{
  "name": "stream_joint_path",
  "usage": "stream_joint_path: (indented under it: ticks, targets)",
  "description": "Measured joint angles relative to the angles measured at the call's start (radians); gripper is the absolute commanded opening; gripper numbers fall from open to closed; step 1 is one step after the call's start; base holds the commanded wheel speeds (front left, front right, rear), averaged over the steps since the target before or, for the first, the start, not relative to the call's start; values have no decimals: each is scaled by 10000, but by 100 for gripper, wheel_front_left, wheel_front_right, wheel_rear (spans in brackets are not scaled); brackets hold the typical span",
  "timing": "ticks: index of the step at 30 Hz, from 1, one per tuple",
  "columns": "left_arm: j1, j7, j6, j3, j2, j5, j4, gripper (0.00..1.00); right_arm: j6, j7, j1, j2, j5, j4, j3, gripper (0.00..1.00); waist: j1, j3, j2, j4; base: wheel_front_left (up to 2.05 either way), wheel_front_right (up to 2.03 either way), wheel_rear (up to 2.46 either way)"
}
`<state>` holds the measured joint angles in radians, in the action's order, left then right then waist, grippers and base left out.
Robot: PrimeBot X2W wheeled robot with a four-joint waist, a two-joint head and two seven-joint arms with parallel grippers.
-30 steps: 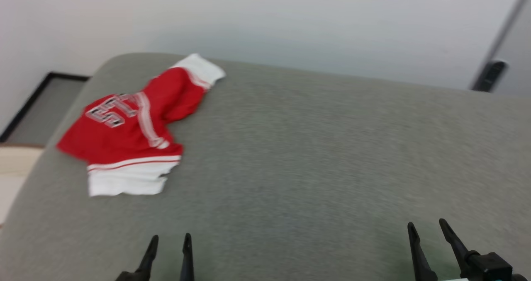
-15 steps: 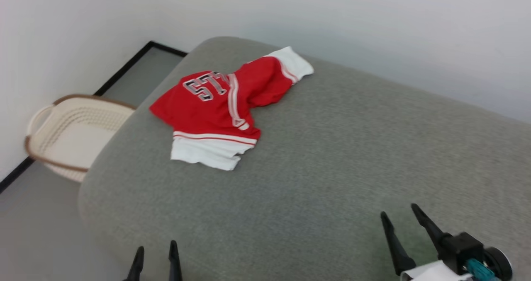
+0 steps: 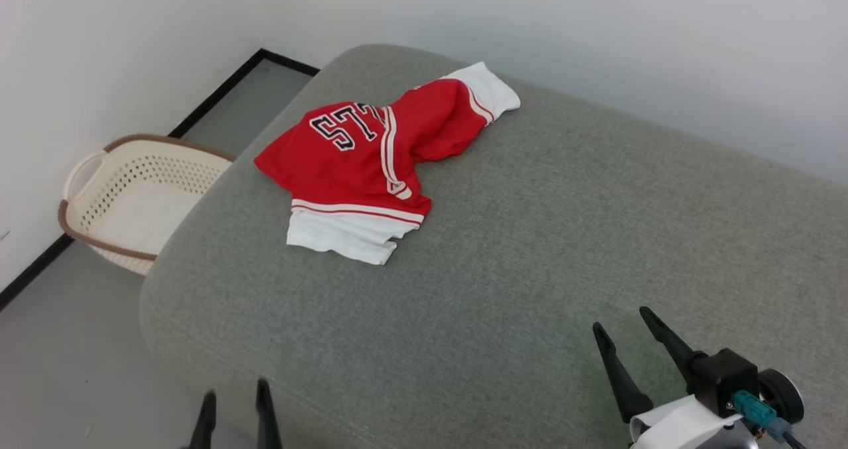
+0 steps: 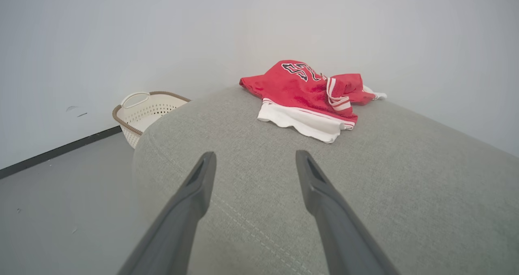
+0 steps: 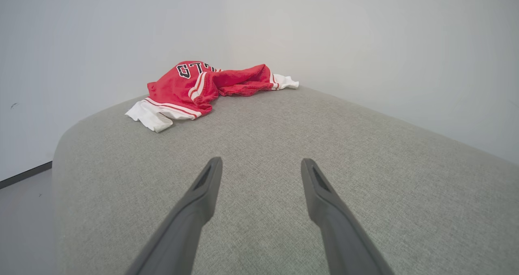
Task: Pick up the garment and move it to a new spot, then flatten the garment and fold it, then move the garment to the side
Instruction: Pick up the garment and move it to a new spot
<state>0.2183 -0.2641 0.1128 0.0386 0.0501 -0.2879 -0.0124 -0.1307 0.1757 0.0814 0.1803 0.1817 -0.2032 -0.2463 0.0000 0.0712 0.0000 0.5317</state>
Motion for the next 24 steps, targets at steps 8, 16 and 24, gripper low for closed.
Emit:
stream_joint_path:
  ticks: [8,16,24]
  targets:
    - [-2114,2,-999,-539,180,606,-276,100,0,205,-835,-525,-240,268,537,100,0,-294,0,-324,0,0,0]
    - [-5855,-2,-1814,-2019,1494,322,-1317,100,-2,10,-111,-725,-629,1120,414,100,0,-341,0,-1300,0,0,0]
    - [-9263,426,-2293,-2169,3590,-117,-4834,100,-4,403,549,-928,-665,980,481,100,0,305,0,-2707,0,0,0]
